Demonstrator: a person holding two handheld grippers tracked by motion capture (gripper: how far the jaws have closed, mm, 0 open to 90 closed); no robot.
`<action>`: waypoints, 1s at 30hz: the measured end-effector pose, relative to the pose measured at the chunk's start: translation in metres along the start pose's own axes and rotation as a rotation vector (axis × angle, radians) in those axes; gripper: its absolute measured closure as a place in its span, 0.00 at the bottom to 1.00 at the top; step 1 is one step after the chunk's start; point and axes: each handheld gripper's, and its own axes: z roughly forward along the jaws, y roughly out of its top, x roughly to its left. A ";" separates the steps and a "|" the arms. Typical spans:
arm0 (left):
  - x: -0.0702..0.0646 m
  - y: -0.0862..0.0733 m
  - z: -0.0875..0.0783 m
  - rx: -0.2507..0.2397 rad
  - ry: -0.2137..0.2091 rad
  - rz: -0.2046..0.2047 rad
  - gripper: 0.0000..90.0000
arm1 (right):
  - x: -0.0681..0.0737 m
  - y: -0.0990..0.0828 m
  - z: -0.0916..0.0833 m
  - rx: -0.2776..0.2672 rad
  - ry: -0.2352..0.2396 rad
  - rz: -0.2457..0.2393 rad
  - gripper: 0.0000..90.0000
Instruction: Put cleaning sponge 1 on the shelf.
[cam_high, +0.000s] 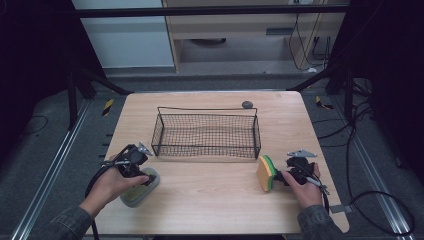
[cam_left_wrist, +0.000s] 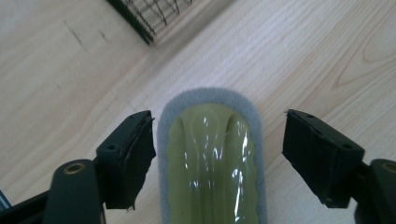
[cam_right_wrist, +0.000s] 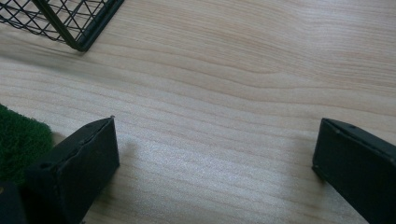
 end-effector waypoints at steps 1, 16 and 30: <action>0.001 -0.002 0.002 0.015 -0.006 -0.003 0.29 | 0.000 0.000 0.000 0.000 0.001 -0.001 0.01; 0.010 -0.015 0.011 0.091 -0.060 -0.017 0.54 | 0.001 0.000 0.000 0.005 0.009 -0.012 0.01; 0.014 -0.015 0.016 0.106 -0.082 -0.017 0.71 | 0.003 0.000 0.000 0.003 0.021 -0.013 0.01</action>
